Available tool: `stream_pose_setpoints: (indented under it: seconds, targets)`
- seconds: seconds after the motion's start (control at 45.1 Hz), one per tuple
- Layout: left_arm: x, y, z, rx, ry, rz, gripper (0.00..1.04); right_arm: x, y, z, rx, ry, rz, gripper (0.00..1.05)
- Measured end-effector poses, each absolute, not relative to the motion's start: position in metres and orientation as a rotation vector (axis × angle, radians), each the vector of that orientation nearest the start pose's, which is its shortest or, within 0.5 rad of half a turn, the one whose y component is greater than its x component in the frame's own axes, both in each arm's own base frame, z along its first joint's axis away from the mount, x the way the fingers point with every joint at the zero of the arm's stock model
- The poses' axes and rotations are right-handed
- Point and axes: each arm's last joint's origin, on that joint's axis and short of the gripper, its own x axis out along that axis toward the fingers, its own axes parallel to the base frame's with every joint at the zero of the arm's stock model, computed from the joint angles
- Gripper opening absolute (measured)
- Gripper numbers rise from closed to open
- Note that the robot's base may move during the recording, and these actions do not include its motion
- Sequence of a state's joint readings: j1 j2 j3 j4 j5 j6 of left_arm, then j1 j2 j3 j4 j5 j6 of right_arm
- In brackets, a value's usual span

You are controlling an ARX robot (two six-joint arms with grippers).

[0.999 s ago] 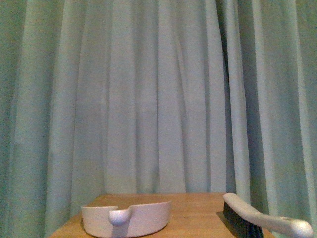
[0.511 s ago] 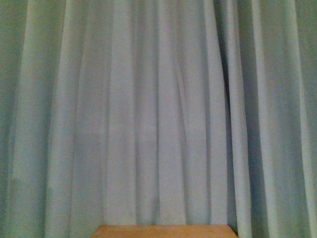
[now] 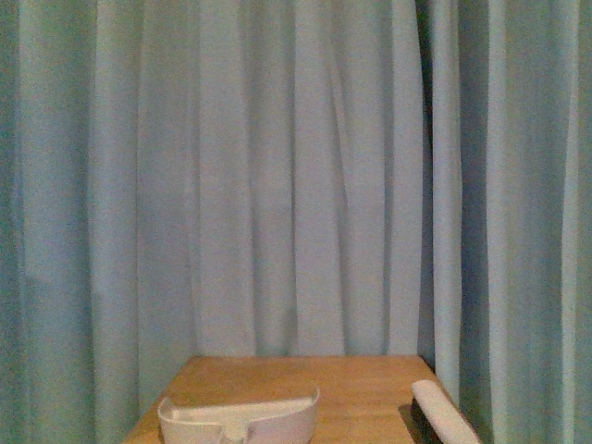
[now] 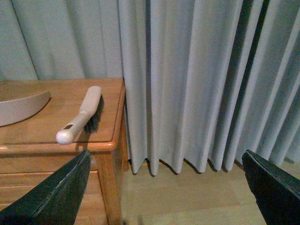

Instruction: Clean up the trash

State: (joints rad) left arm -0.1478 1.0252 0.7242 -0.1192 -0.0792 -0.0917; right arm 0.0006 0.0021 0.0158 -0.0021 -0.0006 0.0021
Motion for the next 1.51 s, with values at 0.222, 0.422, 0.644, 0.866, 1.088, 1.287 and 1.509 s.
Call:
stream_pose_setpoints:
  seconds: [0.222, 0.422, 0.644, 0.866, 1.088, 1.287, 1.509]
  targets:
    - [0.293, -0.082, 0.288, 0.033, 0.541, -0.123, 0.97, 0.097, 0.000, 0.169, 0.002, -0.012, 0.001, 0.97]
    - [0.346, -0.115, 0.279, 0.035, 0.635, -0.124, 0.97, 0.097, 0.000, 0.169, 0.002, -0.012, 0.001, 0.97]
    - [0.367, -0.137, 0.258, 0.004, 0.720, -0.118, 0.97, 0.097, 0.000, 0.169, 0.002, -0.012, 0.001, 0.97]
    - [0.383, -0.154, 0.231, -0.007, 0.785, -0.128, 0.97, 0.097, 0.000, 0.169, 0.002, -0.012, 0.001, 0.97]
    - [0.402, -0.161, 0.203, -0.007, 0.831, -0.109, 0.97, 0.097, 0.000, 0.169, 0.002, -0.012, 0.001, 0.97]
    - [0.415, -0.166, 0.191, -0.001, 0.839, -0.100, 0.97, 0.097, 0.000, 0.169, 0.002, -0.012, 0.001, 0.97]
    - [0.423, -0.169, 0.187, 0.015, 0.833, -0.097, 0.97, 0.097, 0.000, 0.169, 0.002, -0.012, 0.001, 0.97]
